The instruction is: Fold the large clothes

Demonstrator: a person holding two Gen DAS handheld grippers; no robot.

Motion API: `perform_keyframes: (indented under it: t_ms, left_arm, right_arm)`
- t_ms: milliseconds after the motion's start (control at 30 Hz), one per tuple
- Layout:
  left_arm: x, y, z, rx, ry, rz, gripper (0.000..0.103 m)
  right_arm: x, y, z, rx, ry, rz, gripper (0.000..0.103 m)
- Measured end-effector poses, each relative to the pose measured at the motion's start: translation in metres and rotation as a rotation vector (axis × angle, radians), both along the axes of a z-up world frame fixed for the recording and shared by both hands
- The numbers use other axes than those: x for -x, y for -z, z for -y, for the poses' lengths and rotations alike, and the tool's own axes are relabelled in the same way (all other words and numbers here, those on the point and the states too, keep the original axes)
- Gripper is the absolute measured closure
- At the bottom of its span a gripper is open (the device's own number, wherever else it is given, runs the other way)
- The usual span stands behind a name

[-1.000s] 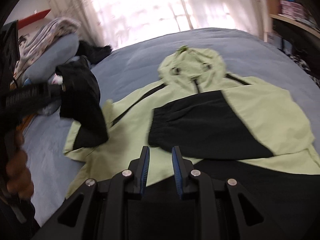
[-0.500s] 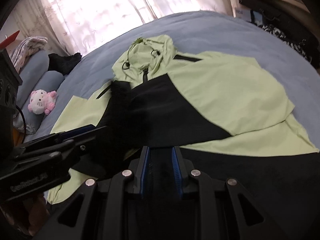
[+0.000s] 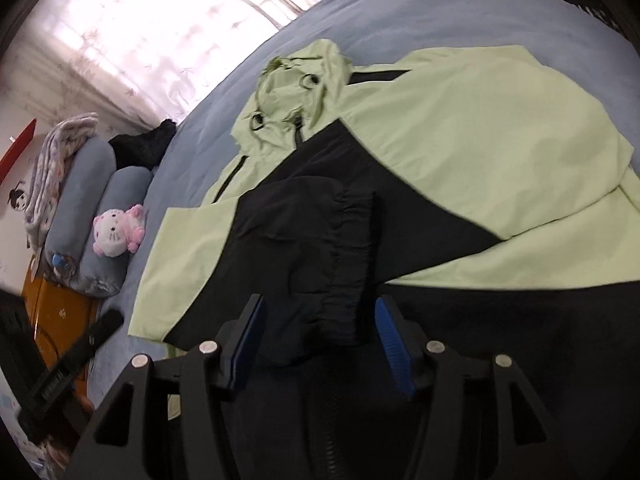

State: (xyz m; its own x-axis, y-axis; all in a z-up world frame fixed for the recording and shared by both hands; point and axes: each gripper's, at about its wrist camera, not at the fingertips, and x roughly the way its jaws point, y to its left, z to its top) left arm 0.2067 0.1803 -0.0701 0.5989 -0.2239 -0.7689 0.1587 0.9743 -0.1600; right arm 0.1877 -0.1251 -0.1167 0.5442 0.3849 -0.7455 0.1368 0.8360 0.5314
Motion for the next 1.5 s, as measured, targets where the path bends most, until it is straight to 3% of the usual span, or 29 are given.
perform_keyframes:
  t_ms: [300,433,600,667,700,800,833,1033,1200,1333,1500]
  left_arm:
    - [0.014,0.043,-0.070,-0.005,-0.171,-0.099,0.042]
    - [0.011,0.063,-0.083,-0.007,-0.205,-0.142,0.042]
    - [0.004,0.085,-0.096,0.037,-0.244,-0.205,0.042]
    - [0.004,0.090,-0.099,0.051,-0.255,-0.220,0.042]
    - [0.004,0.092,-0.100,0.060,-0.259,-0.224,0.042]
    - [0.006,0.094,-0.100,0.064,-0.263,-0.223,0.042]
    - [0.006,0.095,-0.099,0.060,-0.261,-0.220,0.042]
    - [0.006,0.097,-0.092,0.044,-0.258,-0.222,0.042]
    - [0.005,0.096,-0.092,0.049,-0.259,-0.221,0.042]
    - [0.005,0.095,-0.093,0.049,-0.250,-0.222,0.042]
    - [0.005,0.095,-0.095,0.045,-0.250,-0.230,0.042]
  right_arm:
    - [-0.031,0.010,0.012,0.031,-0.047,-0.029,0.047]
    - [-0.051,0.019,0.004,0.103,-0.074,-0.029,0.048]
    - [-0.068,0.029,-0.008,0.151,-0.120,-0.034,0.069]
    - [-0.070,0.028,-0.015,0.196,-0.141,-0.034,0.083]
    - [-0.070,0.025,-0.018,0.215,-0.156,-0.026,0.084]
    - [-0.065,0.001,-0.029,0.249,-0.203,0.041,0.088]
    - [-0.062,-0.011,-0.033,0.257,-0.222,0.078,0.096]
    - [-0.045,-0.094,-0.054,0.325,-0.267,0.310,0.096]
    - [-0.051,-0.135,-0.052,0.461,-0.206,0.427,0.096]
    - [-0.077,-0.122,-0.031,0.557,-0.124,0.367,0.096]
    - [-0.120,-0.048,-0.005,0.585,-0.125,0.124,0.090]
